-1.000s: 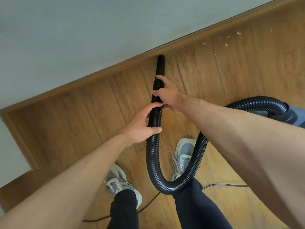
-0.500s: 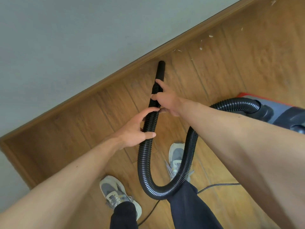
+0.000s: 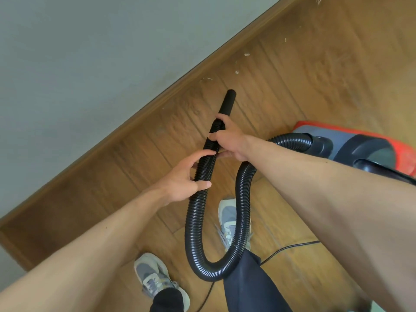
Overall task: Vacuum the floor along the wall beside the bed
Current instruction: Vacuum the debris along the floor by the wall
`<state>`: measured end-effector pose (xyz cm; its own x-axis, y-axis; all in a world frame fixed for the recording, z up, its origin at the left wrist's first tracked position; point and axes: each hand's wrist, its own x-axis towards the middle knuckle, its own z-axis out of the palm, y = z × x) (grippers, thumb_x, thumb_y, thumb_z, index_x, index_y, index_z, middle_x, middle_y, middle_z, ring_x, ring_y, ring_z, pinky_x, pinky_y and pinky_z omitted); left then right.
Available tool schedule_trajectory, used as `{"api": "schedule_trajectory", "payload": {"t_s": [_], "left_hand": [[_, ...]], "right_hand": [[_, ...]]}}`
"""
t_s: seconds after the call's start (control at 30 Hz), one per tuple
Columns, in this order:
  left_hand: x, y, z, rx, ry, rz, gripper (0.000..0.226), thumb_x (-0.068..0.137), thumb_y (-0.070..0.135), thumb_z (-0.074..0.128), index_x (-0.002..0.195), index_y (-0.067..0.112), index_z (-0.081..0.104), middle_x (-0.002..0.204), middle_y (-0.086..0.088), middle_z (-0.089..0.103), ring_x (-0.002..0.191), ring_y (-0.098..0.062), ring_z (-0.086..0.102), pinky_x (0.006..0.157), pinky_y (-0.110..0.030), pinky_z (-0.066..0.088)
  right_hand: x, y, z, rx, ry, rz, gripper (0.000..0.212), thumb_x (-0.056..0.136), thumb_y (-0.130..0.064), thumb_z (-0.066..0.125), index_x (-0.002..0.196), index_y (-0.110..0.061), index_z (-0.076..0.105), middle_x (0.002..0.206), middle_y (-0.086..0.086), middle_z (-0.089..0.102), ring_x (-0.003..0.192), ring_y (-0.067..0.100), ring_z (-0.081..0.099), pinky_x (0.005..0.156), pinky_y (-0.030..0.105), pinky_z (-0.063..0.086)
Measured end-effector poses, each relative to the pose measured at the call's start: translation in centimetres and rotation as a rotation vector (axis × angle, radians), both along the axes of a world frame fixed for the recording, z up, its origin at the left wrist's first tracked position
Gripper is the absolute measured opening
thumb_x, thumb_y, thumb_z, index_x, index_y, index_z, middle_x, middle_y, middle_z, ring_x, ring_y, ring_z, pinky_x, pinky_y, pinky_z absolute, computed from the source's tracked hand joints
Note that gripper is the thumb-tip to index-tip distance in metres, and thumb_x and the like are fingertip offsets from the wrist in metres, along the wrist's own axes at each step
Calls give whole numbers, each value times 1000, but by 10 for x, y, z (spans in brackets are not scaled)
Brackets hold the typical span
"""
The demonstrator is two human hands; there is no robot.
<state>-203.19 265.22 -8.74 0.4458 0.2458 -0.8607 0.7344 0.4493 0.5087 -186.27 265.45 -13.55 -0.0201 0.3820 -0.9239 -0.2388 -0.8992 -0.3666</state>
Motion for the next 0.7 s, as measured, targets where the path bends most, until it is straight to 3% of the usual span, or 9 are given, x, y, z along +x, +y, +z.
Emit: {"api": "schedule_trajectory", "payload": {"t_s": [0.23, 0.4, 0.7], "left_hand": [[16, 3, 10, -28, 37, 19, 69, 91, 3, 68, 138, 49, 45, 123, 3, 50, 106, -22, 62, 64, -26, 59], [18, 7, 15, -50, 57, 51, 67, 91, 2, 68, 133, 49, 47, 119, 1, 48, 105, -27, 63, 69, -40, 63], [2, 20, 16, -94, 68, 40, 66, 91, 5, 69, 131, 52, 46, 123, -1, 47, 100, -29, 66, 65, -50, 63]], "right_hand": [[3, -4, 8, 6, -50, -70, 75, 95, -1, 56, 152, -37, 23, 126, 6, 52, 97, 23, 61, 54, 27, 52], [-4, -2, 8, 4, -65, -70, 78, 94, -2, 58, 153, -37, 21, 119, 3, 49, 98, 22, 57, 57, 30, 51], [-19, 7, 5, -4, -20, -109, 79, 93, 1, 57, 152, -39, 24, 129, 5, 50, 107, 25, 56, 64, 34, 54]]}}
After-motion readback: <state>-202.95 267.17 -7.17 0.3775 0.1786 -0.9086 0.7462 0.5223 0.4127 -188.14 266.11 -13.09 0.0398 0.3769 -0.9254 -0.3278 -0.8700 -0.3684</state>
